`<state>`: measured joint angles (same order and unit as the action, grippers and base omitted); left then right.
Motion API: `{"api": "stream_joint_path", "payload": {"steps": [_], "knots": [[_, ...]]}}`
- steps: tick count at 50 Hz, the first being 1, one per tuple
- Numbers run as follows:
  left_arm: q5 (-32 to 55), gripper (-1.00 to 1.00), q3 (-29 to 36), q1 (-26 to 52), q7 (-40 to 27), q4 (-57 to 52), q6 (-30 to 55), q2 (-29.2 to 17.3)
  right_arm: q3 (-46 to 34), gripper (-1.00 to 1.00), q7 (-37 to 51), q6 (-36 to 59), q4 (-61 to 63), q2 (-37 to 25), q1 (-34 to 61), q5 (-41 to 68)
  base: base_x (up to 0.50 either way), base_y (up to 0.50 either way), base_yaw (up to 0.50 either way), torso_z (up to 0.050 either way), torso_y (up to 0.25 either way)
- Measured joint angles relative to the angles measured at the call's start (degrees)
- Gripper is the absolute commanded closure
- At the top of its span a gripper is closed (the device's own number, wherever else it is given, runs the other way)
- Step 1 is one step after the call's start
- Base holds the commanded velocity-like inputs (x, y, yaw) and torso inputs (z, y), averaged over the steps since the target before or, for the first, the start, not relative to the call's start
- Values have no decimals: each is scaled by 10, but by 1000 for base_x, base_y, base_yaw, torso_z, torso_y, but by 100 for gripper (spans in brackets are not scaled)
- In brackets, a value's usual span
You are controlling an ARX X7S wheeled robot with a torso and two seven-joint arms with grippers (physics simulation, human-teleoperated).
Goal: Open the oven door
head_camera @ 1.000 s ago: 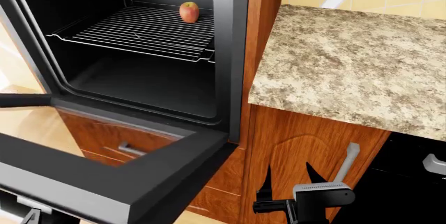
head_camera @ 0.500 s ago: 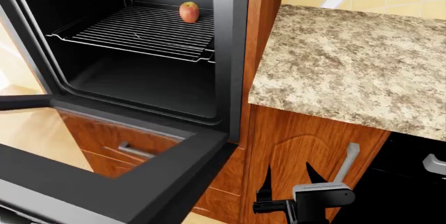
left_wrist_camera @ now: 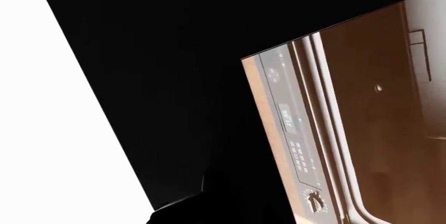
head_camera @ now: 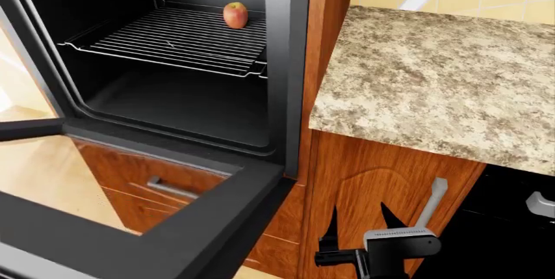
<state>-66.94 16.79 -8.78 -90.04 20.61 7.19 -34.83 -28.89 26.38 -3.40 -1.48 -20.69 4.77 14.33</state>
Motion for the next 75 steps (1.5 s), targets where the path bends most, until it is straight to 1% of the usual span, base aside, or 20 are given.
{"api": "stream_joint_path", "payload": {"steps": [10,27,36,50,75], "knots": [[-40,100,-55,-8,0,18,-47,29,-2,-100,2,2,1,-1,1,-2,8,0,-7,-2,0],[-151,100,-204,-13,0,52,-178,102,-5,-100,4,4,2,-2,3,-4,9,3,-6,-2,0],[-181,100,-251,-16,0,57,-221,127,-5,-100,5,5,3,-3,3,-4,8,2,-5,-2,0],[-196,100,-278,-21,0,61,-248,144,-7,-100,7,4,3,-3,2,-4,6,2,-4,-1,0],[-199,100,-286,-28,0,63,-249,151,-9,-100,10,5,4,-5,3,-4,6,1,-4,-1,0]]}}
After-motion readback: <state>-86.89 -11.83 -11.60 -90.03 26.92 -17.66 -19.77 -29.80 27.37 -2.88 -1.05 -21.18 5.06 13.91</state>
